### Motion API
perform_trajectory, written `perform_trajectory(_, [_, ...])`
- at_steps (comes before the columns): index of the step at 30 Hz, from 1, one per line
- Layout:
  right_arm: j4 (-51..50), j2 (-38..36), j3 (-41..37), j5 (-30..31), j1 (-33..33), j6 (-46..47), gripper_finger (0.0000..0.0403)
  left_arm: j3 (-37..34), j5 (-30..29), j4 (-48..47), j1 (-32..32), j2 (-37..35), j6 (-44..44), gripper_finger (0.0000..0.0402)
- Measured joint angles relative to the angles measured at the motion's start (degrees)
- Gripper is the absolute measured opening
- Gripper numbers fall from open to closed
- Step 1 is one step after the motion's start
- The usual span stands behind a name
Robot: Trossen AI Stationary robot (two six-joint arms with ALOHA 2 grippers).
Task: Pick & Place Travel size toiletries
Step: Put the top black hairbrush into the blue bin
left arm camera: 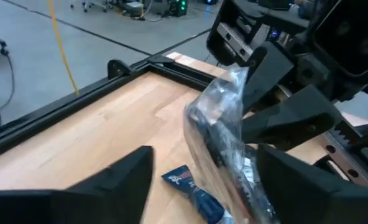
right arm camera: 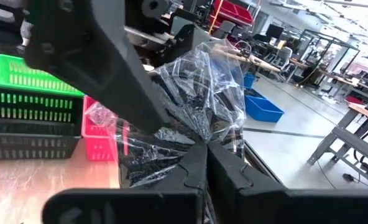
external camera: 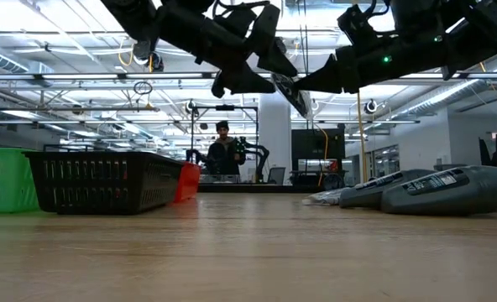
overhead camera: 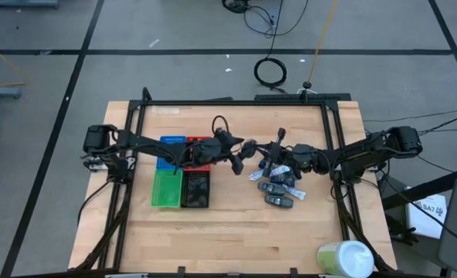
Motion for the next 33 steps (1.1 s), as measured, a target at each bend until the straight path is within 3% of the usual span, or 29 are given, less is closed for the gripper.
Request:
perform_trajectory(9, [0.00, 0.00, 0.00, -0.14, -0.01, 1.17, 0.0000, 0.00, 0.12, -0.41, 0.07, 0.00, -1.01, 0.0021])
perform_trajectory(15, [-0.46, 0.00, 0.00, -0.39, -0.03, 2.71, 0.0007, 0.00, 0.65, -1.44, 0.07, -0.63, 0.72, 0.0012])
perform_trajectory(20, [-3.88, -1.19, 0.00, -1.55, -0.02, 4.35, 0.0059, 0.00, -2.72, -8.06, -0.01, -5.65, 2.35, 0.0013])
perform_trajectory(27, [-10.65, -6.98, 0.00, -1.94, -0.01, 9.58, 0.0178, 0.00, -13.55, -22.91, -1.89, -15.87, 3.65, 0.0011])
perform_trajectory(33, [-21.48, -16.99, -0.01, -1.86, -0.01, 13.18, 0.0240, -2.51, -27.43, -45.07, -5.21, -24.39, -9.84, 0.0011])
